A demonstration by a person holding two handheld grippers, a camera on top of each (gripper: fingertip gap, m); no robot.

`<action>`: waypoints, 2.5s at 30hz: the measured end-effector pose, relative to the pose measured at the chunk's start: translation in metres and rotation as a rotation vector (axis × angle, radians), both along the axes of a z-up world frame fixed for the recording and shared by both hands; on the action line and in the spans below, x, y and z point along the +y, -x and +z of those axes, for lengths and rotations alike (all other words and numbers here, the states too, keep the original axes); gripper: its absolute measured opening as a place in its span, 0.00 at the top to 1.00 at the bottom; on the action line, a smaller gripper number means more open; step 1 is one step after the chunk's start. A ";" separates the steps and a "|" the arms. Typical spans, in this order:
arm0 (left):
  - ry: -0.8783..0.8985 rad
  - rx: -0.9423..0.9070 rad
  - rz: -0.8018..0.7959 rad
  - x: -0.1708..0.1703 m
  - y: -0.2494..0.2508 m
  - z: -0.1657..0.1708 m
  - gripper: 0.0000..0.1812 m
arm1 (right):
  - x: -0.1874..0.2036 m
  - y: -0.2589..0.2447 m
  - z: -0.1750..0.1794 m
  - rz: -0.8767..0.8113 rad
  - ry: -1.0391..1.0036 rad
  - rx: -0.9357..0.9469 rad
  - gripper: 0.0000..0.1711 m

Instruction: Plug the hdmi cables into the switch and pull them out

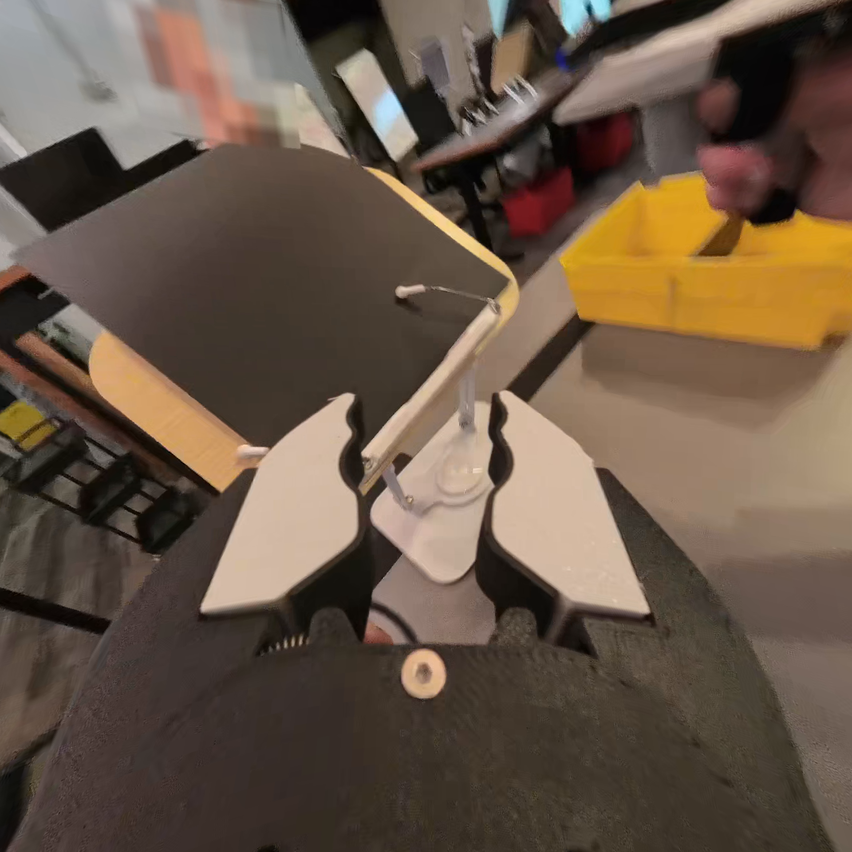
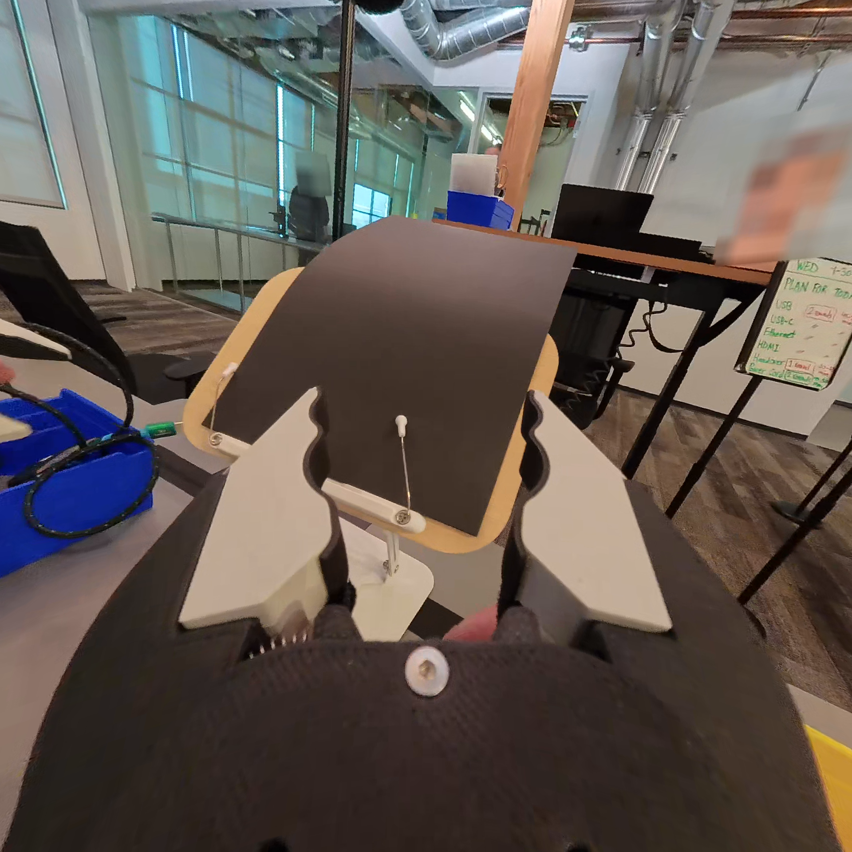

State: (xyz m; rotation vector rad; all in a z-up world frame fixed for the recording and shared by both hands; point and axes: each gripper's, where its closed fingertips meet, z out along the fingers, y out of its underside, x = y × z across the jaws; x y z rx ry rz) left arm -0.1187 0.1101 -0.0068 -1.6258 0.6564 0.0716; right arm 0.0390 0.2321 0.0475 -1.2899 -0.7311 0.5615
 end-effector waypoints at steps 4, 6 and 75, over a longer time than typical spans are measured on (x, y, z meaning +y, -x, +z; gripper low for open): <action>-0.044 0.227 0.100 -0.029 0.021 0.023 0.69 | -0.014 0.007 0.004 0.046 0.019 0.035 0.53; -0.007 0.268 0.128 -0.036 0.027 0.025 0.69 | -0.014 0.007 0.003 0.024 0.002 0.000 0.53; 0.127 0.001 0.752 -0.057 0.314 -0.071 0.88 | 0.002 0.005 -0.014 0.067 0.056 0.007 0.63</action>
